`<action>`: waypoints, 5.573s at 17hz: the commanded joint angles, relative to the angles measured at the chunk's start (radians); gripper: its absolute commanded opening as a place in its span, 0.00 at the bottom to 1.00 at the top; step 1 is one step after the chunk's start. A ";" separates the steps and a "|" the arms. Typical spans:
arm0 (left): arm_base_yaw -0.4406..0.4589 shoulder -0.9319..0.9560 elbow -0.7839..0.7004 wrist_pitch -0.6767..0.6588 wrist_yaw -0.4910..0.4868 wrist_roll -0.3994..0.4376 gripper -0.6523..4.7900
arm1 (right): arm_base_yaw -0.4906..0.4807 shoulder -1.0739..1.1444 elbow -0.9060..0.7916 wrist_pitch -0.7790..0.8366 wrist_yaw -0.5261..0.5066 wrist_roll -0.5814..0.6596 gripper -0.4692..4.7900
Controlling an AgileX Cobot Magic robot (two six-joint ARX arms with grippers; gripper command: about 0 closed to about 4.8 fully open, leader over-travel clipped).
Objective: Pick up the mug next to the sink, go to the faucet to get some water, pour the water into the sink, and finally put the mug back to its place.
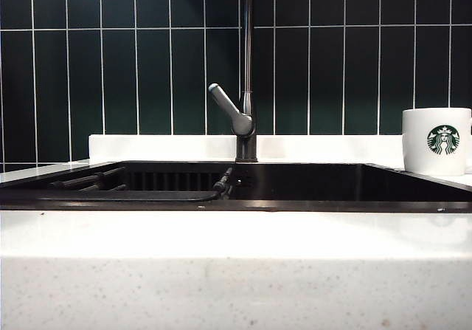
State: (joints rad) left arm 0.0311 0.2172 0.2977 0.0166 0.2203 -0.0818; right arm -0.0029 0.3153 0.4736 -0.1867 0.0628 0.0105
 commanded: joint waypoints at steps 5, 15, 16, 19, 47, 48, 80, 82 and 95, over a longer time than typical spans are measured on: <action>0.000 0.338 0.127 0.129 0.094 -0.002 0.11 | -0.001 0.255 0.135 -0.134 0.101 -0.089 0.09; -0.002 0.804 0.217 0.346 0.253 0.009 0.23 | -0.055 0.560 0.135 0.150 0.149 -0.014 0.40; -0.002 0.845 0.236 0.361 0.262 0.032 0.23 | -0.055 0.604 0.135 0.195 0.148 -0.014 0.40; -0.005 0.936 0.275 0.427 0.273 0.097 0.23 | -0.055 0.731 0.135 0.231 0.149 -0.014 0.50; -0.020 1.068 0.337 0.520 0.229 0.160 0.23 | -0.133 1.249 0.136 0.859 0.122 -0.019 0.49; -0.025 1.069 0.337 0.520 0.229 0.160 0.23 | -0.142 1.251 0.136 0.871 0.094 -0.019 0.49; -0.025 1.099 0.336 0.516 0.297 0.159 0.23 | -0.166 1.240 0.137 1.086 -0.035 -0.094 0.10; -0.025 1.099 0.336 0.516 0.297 0.156 0.23 | -0.166 1.222 0.137 1.088 -0.037 -0.093 0.09; -0.050 1.351 0.613 0.512 0.451 0.128 0.23 | 0.030 1.092 0.303 0.739 -0.118 -0.086 0.09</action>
State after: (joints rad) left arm -0.0097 1.5566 0.8864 0.5194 0.6456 0.0578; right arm 0.0101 1.4235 0.7280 0.5987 -0.0505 -0.0937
